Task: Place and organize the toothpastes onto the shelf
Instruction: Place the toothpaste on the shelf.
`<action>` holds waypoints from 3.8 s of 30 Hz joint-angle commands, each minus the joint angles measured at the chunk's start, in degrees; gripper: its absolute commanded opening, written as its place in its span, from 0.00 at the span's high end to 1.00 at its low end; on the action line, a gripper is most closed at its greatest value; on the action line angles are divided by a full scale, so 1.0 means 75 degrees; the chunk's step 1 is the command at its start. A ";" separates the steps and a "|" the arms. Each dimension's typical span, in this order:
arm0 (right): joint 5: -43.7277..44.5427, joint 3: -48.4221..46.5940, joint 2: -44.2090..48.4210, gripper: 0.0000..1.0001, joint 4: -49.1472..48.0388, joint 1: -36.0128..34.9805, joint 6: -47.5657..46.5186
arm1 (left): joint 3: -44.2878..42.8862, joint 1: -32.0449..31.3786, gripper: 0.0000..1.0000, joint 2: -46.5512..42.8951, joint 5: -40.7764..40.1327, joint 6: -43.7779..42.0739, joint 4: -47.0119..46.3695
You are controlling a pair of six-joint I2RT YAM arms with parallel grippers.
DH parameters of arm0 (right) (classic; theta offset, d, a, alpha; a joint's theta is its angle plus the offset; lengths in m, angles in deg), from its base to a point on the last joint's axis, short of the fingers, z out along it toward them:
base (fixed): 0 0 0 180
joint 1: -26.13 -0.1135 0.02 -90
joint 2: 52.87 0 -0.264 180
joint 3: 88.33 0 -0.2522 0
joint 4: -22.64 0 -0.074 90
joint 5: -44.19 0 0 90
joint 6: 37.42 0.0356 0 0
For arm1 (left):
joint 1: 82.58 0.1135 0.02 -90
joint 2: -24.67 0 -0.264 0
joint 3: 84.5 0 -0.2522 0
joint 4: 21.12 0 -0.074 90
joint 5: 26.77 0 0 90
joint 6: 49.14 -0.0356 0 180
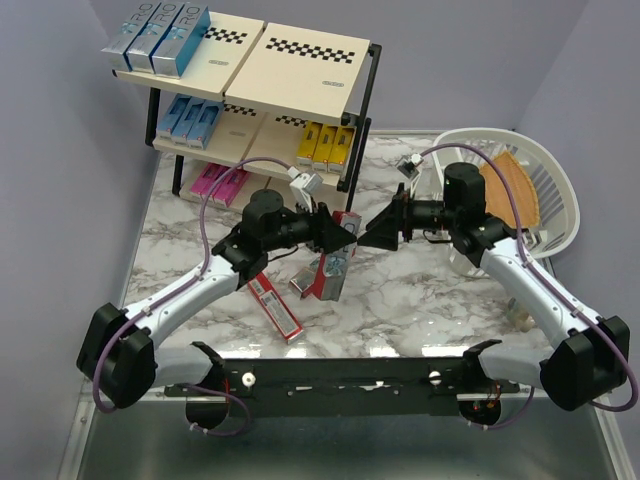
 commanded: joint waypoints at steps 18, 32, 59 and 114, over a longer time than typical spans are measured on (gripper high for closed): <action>-0.1012 0.0175 -0.0115 0.15 -0.1484 0.0009 0.0982 | -0.0267 -0.0602 0.57 0.0836 0.1924 0.0481 -0.2438; -0.0978 0.0093 0.0037 0.23 -0.1121 0.0009 0.0654 | 0.0013 -0.0203 0.55 0.0543 0.1982 0.0563 -0.2438; -0.0510 -0.0211 0.0155 0.67 -0.0348 0.0068 0.0724 | 0.0189 -0.0086 0.16 0.0134 0.1304 -0.0619 -0.1362; 0.1378 0.0843 0.0248 0.69 -0.0346 0.1369 0.5259 | 0.3307 -0.2852 0.22 -0.1531 -0.5775 -0.3035 -0.3199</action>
